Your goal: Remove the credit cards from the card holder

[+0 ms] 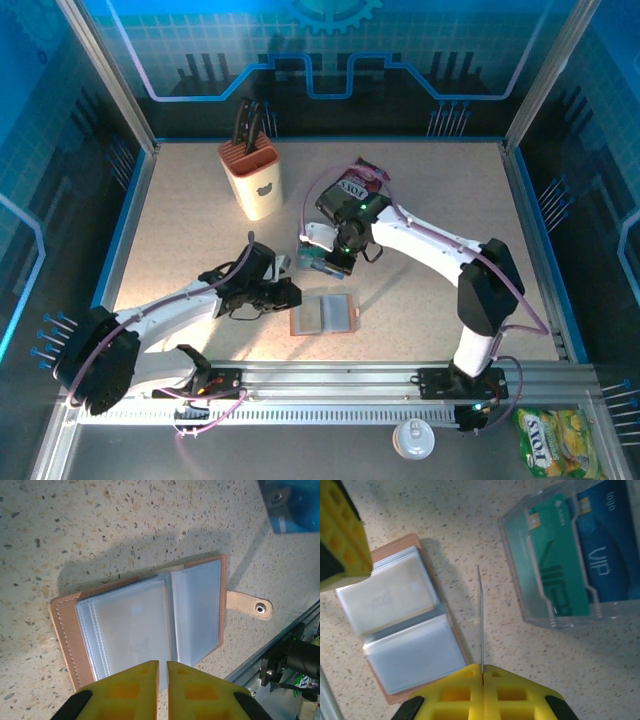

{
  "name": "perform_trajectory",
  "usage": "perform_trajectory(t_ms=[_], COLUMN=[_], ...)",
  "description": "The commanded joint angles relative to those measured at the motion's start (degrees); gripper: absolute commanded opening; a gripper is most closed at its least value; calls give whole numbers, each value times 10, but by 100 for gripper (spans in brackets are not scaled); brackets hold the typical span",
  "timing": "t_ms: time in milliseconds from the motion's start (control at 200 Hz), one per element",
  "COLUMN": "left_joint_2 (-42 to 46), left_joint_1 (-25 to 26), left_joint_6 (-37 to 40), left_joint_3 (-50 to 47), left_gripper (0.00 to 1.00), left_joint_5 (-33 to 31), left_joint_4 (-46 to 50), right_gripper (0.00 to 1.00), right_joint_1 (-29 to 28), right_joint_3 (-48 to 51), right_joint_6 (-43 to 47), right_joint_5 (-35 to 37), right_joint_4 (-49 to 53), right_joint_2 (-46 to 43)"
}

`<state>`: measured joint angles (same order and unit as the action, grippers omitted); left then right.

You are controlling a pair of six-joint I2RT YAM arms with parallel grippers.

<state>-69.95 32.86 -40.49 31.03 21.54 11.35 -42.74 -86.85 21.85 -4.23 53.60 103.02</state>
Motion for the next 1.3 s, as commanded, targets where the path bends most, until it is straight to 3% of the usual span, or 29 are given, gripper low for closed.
perform_trajectory(t_ms=[0,555,905,1131,1296], left_joint_2=[-7,-3,-15,11,30], left_joint_1=[-9,-26,-27,-27,-28], left_joint_6=[20,29,24,-8,-24], left_joint_3=[11,30,41,15,7], left_gripper=[13,13,13,13,13], left_joint_5=[28,29,2,-22,-33], left_joint_4=[5,73,68,56,55], right_gripper=[0,0,0,0,0], right_joint_1=[20,88,108,118,122], right_joint_3=[-46,-255,-334,-399,-386], right_joint_6=[40,107,149,183,197], right_joint_5=[-28,-99,-114,-126,-127], right_joint_4=[42,109,112,165,180], right_joint_2=[30,167,241,300,300])
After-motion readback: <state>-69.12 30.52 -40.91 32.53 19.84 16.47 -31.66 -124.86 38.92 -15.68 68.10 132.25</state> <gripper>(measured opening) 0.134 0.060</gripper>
